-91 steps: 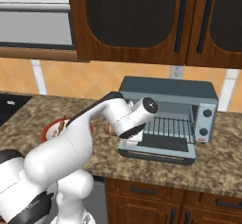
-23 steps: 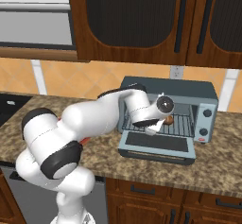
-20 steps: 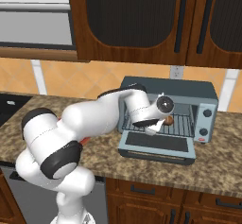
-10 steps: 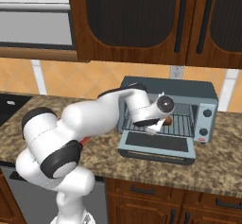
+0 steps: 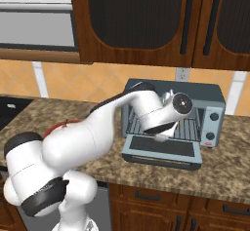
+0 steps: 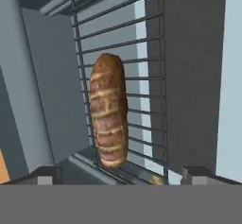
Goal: Pick up the kebab skewer and baguette bread, and place them inside the toaster oven. Close the toaster oven door and start by setting the timer.
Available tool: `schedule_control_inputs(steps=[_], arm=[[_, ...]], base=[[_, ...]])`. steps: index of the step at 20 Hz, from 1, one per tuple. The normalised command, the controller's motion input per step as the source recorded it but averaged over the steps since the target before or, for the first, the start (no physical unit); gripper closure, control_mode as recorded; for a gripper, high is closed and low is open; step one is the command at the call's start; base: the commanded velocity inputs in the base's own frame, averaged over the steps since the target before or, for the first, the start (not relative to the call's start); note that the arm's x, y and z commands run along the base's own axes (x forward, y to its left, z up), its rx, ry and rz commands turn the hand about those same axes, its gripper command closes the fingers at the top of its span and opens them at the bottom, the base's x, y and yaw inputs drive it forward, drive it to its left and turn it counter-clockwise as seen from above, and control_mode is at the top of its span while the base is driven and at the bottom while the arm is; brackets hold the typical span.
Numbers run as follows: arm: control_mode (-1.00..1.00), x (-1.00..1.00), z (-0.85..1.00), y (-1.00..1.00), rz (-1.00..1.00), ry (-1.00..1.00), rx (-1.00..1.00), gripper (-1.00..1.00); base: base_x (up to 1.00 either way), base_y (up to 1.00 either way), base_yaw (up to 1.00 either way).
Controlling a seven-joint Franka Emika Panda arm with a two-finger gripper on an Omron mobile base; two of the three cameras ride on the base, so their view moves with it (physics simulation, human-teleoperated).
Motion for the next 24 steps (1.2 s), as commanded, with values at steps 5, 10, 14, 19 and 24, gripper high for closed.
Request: schedule_control_inputs(steps=[5,10,14,19,24], arm=[[-1.0,-1.0,0.61,0.23,0.25,0.1,-0.1,-1.0],[-1.0,-0.82,0.12,0.87,0.4,0.08,-0.12,-1.0],[-1.0,-0.75,0.0,0.93,0.52,0.02,-0.13,-1.0],[-1.0,-0.19,0.0,0.93,0.58,0.16,-0.07,-1.0],[-1.0,-0.27,-0.09,1.0,0.58,0.08,-0.15,-1.0]], base=[[0.0,0.0,0.0],[0.0,0.0,0.0],[0.0,0.0,0.0],[0.0,0.0,0.0],[0.0,0.0,0.0]])
